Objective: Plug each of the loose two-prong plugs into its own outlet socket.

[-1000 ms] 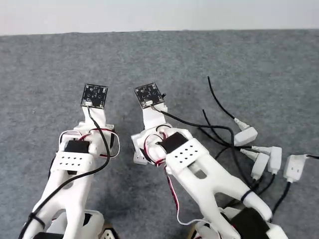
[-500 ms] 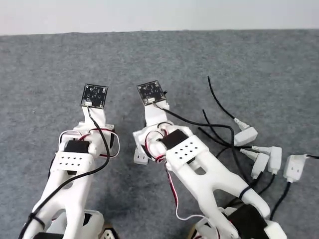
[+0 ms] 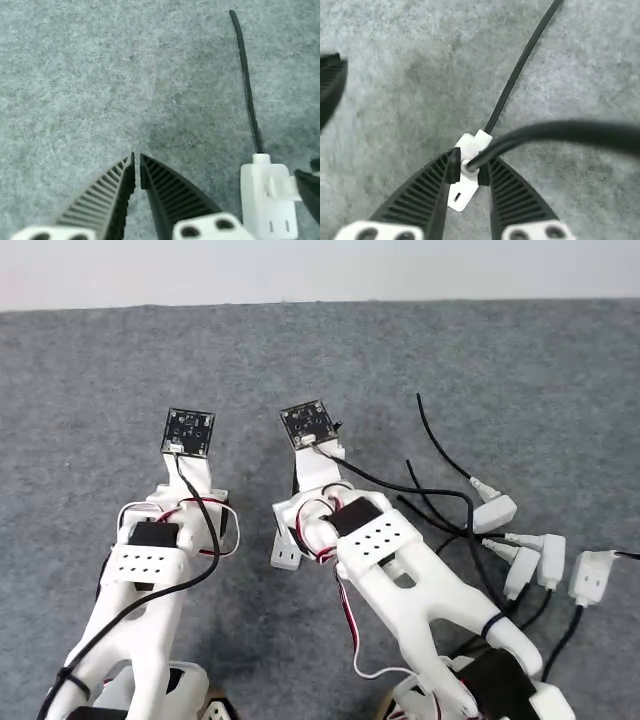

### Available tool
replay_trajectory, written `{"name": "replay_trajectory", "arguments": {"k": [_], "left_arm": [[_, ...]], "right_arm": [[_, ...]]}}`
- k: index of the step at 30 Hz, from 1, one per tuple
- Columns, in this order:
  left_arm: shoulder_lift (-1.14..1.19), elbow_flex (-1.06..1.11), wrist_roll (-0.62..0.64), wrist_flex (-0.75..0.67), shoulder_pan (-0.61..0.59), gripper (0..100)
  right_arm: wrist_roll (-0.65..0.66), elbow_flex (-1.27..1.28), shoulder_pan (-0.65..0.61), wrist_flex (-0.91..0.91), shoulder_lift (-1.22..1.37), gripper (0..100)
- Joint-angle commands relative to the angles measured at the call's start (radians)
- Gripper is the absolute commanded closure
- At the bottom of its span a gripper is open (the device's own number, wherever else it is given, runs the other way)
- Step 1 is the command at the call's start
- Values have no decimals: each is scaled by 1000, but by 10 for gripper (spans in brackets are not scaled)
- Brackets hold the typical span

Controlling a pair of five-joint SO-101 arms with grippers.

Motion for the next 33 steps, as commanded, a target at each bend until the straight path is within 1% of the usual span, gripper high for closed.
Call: {"name": "replay_trajectory", "arguments": {"k": [1, 7, 10, 13, 15, 20, 22, 23, 25, 27, 29, 31, 33], "left_arm": [[-34, -41, 11, -23, -5, 987], [-34, -41, 11, -23, -5, 987], [-34, -41, 11, -23, -5, 987], [-34, -42, 11, -23, -6, 987], [-34, -47, 11, -23, -9, 987], [-34, -65, 17, -23, -57, 987], [-34, -84, 20, -23, -94, 987], [-34, -93, 31, -23, -118, 987], [-32, -113, 100, -23, -167, 987], [-32, -127, 175, -25, -210, 987], [-32, -139, 222, -25, -245, 987], [-32, -145, 235, -25, -265, 987], [-32, -145, 236, -32, -270, 987]], "right_arm": [[51, 12, -41, -15, 25, 991], [97, 14, -82, -15, 120, 991], [98, 14, -85, -12, 125, 991], [138, 11, -88, -15, 125, 991], [138, -6, -96, -7, 136, 991], [144, -12, -105, 16, 136, 991], [144, -18, -105, 13, 136, 985], [140, -31, -105, 21, 136, 967], [133, -46, -108, 35, 136, 898], [71, -57, -124, 51, 131, 814], [15, -74, -148, 68, 136, 745], [5, -78, -176, 71, 136, 708], [-11, -78, -200, 70, 136, 708]]}}
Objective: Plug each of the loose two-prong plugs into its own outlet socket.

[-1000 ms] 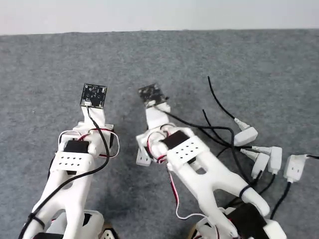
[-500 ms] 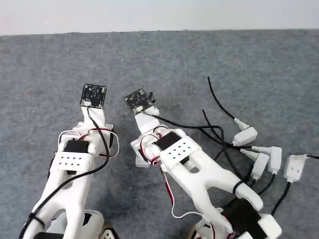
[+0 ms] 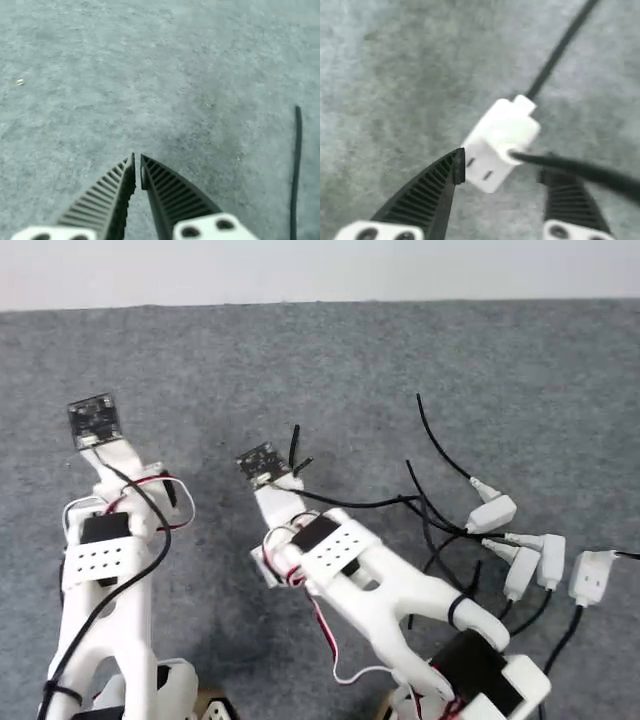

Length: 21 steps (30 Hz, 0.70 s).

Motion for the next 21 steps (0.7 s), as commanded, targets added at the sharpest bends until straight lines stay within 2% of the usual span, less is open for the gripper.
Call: {"name": "replay_trajectory", "arguments": {"k": [1, 8, 10, 13, 15, 17, 21], "left_arm": [[-31, -48, 23, -41, -17, 987], [-29, -47, 23, -49, -21, 987], [-29, -47, 23, -49, -21, 987], [-29, -47, 23, -49, -21, 987], [-28, -45, 23, -49, -20, 987], [-26, -45, 23, -49, -14, 987], [-29, -16, 17, -51, 43, 987]], "right_arm": [[-49, -54, -39, 8, -5, 712], [-69, -87, -27, -24, 104, 728], [-69, -143, 19, 2, 156, 798], [-66, -230, 108, 68, 217, 998], [-35, -256, 171, 142, 220, 972], [-17, -261, 232, 191, 182, 990], [15, -255, 331, 292, -16, 990]]}}
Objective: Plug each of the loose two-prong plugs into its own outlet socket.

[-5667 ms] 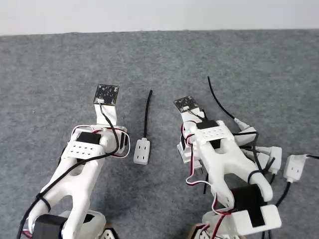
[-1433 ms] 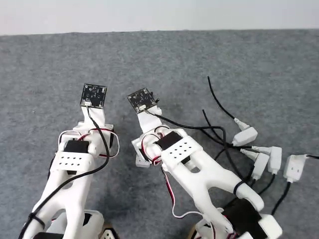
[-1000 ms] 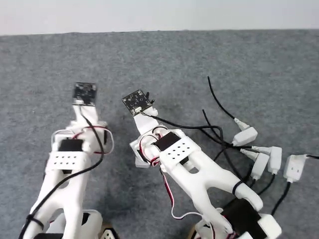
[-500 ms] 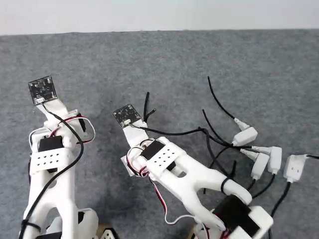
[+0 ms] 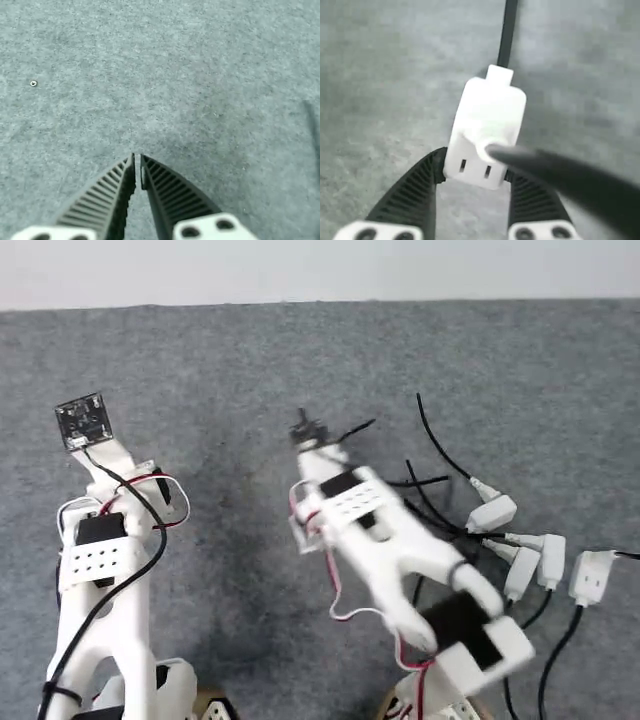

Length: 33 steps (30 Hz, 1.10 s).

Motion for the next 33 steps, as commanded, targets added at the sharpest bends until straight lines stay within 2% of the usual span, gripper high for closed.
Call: {"name": "replay_trajectory", "arguments": {"k": [1, 3, 7, 13, 16, 23, 27, 30, 33], "left_arm": [[-31, -2, -2, -31, 86, 987], [-31, 27, -83, -31, 172, 987], [-32, 74, -278, -28, 276, 987], [-32, 81, -304, -26, 293, 987], [-32, 81, -304, -26, 292, 987], [-32, 81, -304, -28, 269, 987], [-37, 81, -304, -29, 213, 987], [-114, 127, -308, -34, 181, 987], [-279, 263, -311, -132, 184, 987]], "right_arm": [[71, -52, 99, 105, -223, 990], [121, -48, 179, 163, -320, 990], [235, 18, 452, 196, -487, 991], [450, 138, 975, 128, -596, 988], [503, 201, 1125, 4, -588, 987], [557, 199, 1211, -151, -387, 963], [543, 120, 1227, -142, -222, 786], [528, 18, 1227, -27, -166, 662], [503, -95, 1214, 162, -196, 669]]}}
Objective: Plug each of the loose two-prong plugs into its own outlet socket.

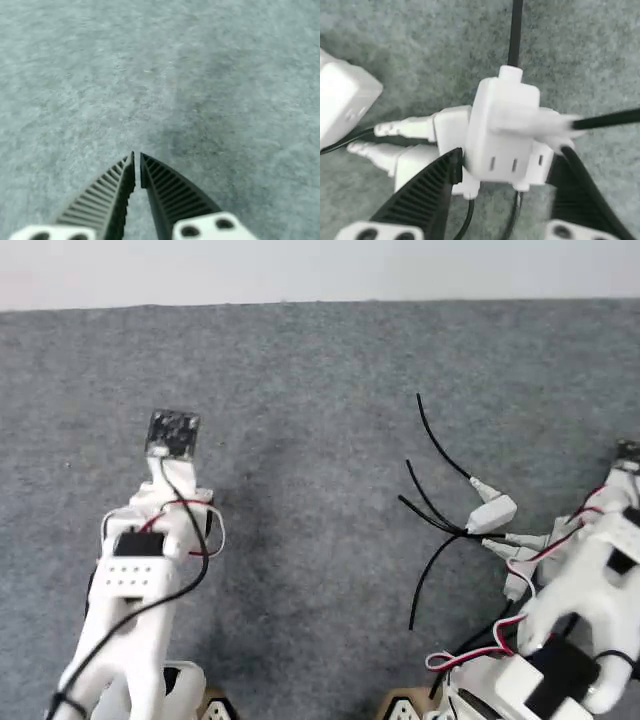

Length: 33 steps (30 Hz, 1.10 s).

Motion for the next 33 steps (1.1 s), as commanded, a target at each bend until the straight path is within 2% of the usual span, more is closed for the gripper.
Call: {"name": "replay_trajectory", "arguments": {"k": [1, 3, 7, 13, 18, 22, 28, 30, 33], "left_arm": [[-209, 119, -23, -124, -14, 987], [-301, 153, -21, -104, -18, 987], [-365, 165, -17, -38, -77, 987], [-414, 193, -15, -34, -203, 987], [-583, 295, -14, 0, -224, 987], [-815, 386, -14, 118, -216, 987], [-1201, 489, -14, 430, -224, 987], [-1186, 475, -15, 496, -218, 987], [-1142, 466, -15, 512, -226, 987]], "right_arm": [[-38, -176, -13, 220, -45, 691], [-44, -222, -36, 354, -88, 761], [-51, -212, -99, 489, -214, 991], [-103, 57, -177, 398, -529, 955], [-101, 367, -269, 219, -805, 954], [-49, 624, -357, 41, -978, 954], [-144, 832, -507, -13, -1188, 954], [-169, 890, -573, -7, -1247, 954], [-172, 985, -651, -7, -1325, 955]]}}
